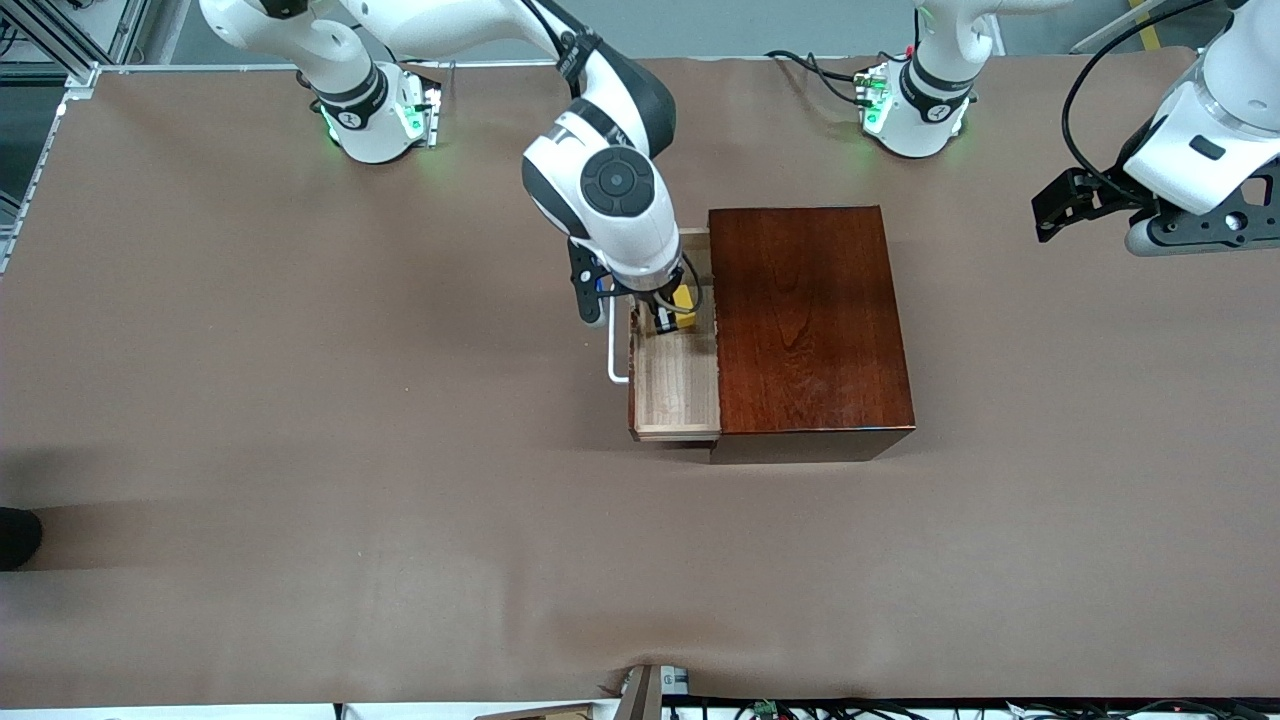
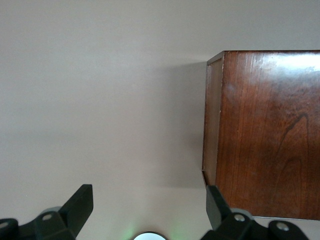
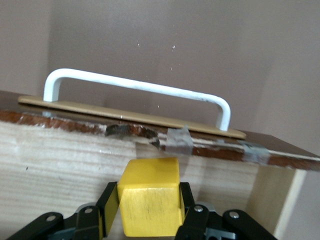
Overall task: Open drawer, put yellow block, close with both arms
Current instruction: 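Lower the block into the drawer and open the right gripper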
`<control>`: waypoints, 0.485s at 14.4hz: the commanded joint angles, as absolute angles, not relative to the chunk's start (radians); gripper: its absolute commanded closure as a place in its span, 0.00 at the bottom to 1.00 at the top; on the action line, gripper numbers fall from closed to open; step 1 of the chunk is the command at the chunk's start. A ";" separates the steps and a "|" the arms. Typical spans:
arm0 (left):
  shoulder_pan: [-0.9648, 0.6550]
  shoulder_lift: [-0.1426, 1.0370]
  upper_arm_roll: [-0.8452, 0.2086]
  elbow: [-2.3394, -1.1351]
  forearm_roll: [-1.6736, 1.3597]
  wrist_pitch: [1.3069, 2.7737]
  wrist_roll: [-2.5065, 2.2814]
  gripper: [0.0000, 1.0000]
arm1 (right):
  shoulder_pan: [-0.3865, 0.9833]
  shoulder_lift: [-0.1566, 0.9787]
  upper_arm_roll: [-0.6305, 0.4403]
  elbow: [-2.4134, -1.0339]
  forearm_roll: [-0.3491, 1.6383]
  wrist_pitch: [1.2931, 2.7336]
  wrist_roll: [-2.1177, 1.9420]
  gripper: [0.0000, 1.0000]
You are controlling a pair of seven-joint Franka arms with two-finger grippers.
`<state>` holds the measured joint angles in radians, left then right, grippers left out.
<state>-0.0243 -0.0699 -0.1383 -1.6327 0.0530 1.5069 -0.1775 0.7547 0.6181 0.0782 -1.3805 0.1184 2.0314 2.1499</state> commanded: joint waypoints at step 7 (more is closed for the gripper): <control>-0.012 -0.060 -0.146 -1.614 0.034 1.500 -0.149 0.00 | 0.775 0.638 0.069 -1.342 0.075 2.043 2.180 0.00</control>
